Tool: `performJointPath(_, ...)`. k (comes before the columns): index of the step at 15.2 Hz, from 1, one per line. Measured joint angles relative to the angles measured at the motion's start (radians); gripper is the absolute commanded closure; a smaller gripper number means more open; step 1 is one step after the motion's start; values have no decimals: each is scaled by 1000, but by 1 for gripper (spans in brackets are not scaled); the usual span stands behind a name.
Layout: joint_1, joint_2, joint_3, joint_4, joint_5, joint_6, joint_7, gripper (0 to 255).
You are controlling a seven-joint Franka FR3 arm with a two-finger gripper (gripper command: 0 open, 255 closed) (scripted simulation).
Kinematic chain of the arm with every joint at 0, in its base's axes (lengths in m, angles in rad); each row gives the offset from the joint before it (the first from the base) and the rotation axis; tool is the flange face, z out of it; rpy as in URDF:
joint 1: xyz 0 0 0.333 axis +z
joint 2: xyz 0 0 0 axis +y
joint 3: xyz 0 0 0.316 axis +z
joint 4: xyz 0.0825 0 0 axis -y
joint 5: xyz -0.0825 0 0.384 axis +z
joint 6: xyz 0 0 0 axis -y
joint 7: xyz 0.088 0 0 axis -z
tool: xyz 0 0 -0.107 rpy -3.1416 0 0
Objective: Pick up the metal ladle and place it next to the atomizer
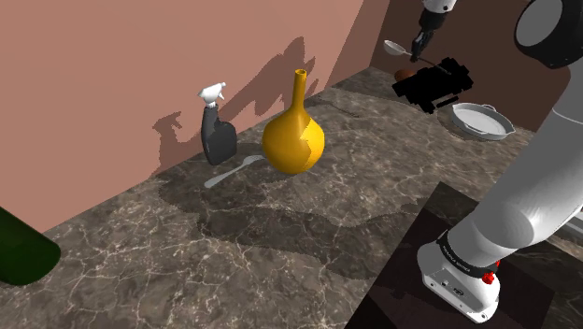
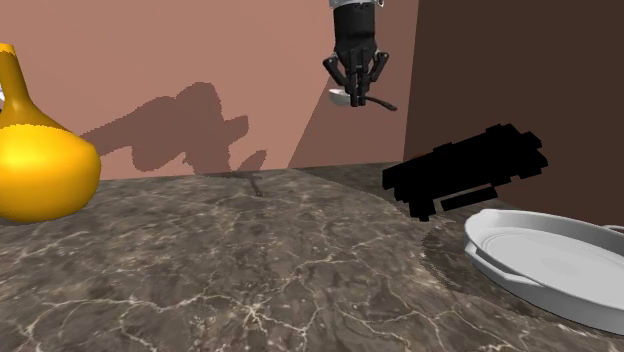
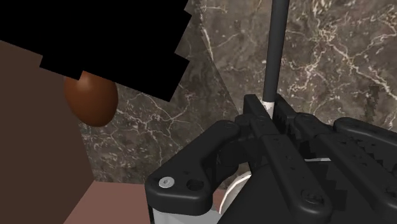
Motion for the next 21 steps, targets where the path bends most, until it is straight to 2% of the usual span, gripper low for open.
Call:
performJointPath(15, -19, 27, -5, 235, 14, -210, -13, 255)
performJointPath(21, -42, 74, -7, 383, 37, -315, -25, 255)
